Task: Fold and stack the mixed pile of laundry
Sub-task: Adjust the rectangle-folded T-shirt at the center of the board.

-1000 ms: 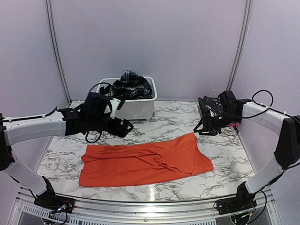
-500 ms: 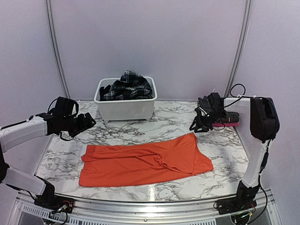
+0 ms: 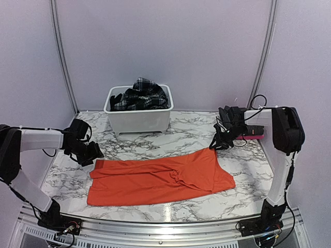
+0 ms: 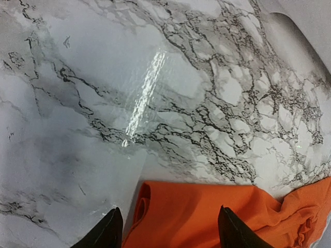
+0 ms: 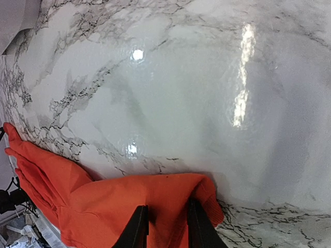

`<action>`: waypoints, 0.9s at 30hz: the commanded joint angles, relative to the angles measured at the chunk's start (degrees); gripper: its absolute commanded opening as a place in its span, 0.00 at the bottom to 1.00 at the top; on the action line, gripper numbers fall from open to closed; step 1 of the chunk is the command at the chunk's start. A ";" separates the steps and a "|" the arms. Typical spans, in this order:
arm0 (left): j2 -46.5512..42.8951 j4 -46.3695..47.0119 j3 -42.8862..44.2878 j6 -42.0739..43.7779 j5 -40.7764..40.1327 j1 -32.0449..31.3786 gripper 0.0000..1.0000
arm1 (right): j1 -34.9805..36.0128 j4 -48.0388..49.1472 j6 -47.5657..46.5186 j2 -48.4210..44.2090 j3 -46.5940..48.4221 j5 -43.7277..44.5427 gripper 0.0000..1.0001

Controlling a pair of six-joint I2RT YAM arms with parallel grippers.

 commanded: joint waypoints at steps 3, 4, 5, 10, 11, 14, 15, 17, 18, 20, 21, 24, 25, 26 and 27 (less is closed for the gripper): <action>3.58 -1.86 1.37 0.29 0.91 0.73 0.62 | -0.27 0.46 -1.04 0.22 -1.06 0.09 0.13; 4.21 -1.82 1.70 0.42 0.93 0.74 0.60 | -0.27 0.53 -1.02 -0.01 -1.01 0.14 0.09; 4.87 -1.70 2.02 0.62 0.99 0.79 0.57 | -0.23 0.68 -0.89 -0.21 -1.03 0.06 0.05; 6.90 -1.36 2.73 0.47 1.22 1.78 0.34 | -0.35 0.79 -0.27 -0.86 -0.47 1.17 0.00; 6.85 -0.92 2.59 0.37 1.27 2.04 0.27 | -0.44 0.75 -0.19 -1.00 -0.42 1.53 0.00; 6.46 0.72 1.86 0.02 1.48 3.02 0.02 | -0.87 0.79 -0.05 -1.50 -0.43 2.34 0.00; 6.22 1.13 1.81 -0.14 1.54 3.25 0.00 | -1.27 0.91 0.02 -1.76 -0.52 2.55 0.00; 5.66 2.38 1.56 -0.23 1.57 3.65 0.00 | -2.19 1.56 0.32 -2.34 -0.98 2.68 0.00; 5.37 2.94 1.55 -0.22 1.32 3.75 0.00 | -2.93 2.03 0.51 -2.72 -1.31 2.52 0.00; 4.65 3.42 1.36 -0.58 0.07 3.95 0.00 | -3.96 2.60 0.72 -3.38 -1.64 2.31 0.00; 4.00 3.85 1.09 -0.97 -0.79 4.12 0.00 | -4.57 2.78 0.74 -3.68 -1.71 2.40 0.00; 2.25 5.73 -0.04 -1.80 -3.75 4.69 0.00 | -6.64 4.53 1.74 -5.07 -2.54 2.96 0.00; 2.10 6.54 -0.23 -1.86 -3.92 4.82 0.00 | -7.43 5.57 2.40 -5.41 -2.95 2.79 0.00; 2.43 7.45 -0.29 -1.86 -3.42 4.85 0.00 | -7.78 6.58 3.12 -5.42 -3.27 2.26 0.00; 3.03 8.28 0.11 -1.79 -2.75 4.86 0.00 | -7.78 7.54 3.66 -4.86 -3.11 1.44 0.00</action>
